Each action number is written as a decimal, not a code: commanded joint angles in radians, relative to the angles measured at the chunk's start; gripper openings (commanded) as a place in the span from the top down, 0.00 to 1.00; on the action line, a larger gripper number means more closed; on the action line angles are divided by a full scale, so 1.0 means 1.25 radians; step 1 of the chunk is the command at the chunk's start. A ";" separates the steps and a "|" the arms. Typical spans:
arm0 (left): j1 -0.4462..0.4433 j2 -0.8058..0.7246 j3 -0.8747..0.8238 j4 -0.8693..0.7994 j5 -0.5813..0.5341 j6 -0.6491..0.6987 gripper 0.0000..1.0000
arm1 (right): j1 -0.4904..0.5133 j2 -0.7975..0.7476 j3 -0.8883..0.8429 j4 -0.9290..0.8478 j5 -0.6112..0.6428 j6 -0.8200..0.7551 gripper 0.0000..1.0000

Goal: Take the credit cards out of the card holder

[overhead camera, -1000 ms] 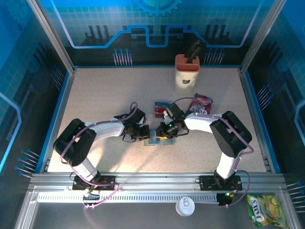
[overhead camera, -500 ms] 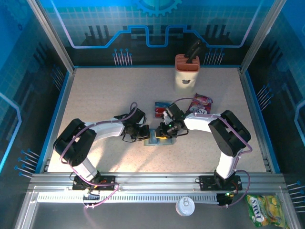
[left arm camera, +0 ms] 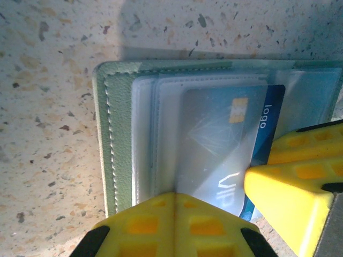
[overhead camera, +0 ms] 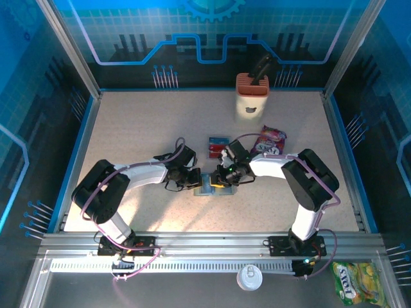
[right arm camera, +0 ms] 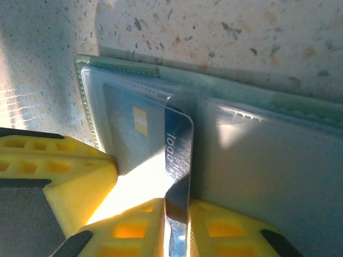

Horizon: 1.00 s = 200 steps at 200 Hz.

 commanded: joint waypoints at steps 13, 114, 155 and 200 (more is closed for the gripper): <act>0.007 0.016 0.000 -0.047 -0.022 0.014 0.98 | -0.009 -0.023 -0.015 0.003 -0.015 0.007 0.85; 0.007 0.014 -0.004 -0.051 -0.025 0.014 0.97 | -0.022 -0.033 -0.050 0.007 -0.010 0.000 0.87; 0.007 0.011 -0.008 -0.050 -0.026 0.010 0.97 | -0.027 -0.039 -0.055 0.006 -0.010 -0.005 0.88; 0.008 0.018 -0.007 -0.048 -0.024 0.011 0.97 | -0.034 -0.049 -0.066 0.007 -0.009 -0.006 0.88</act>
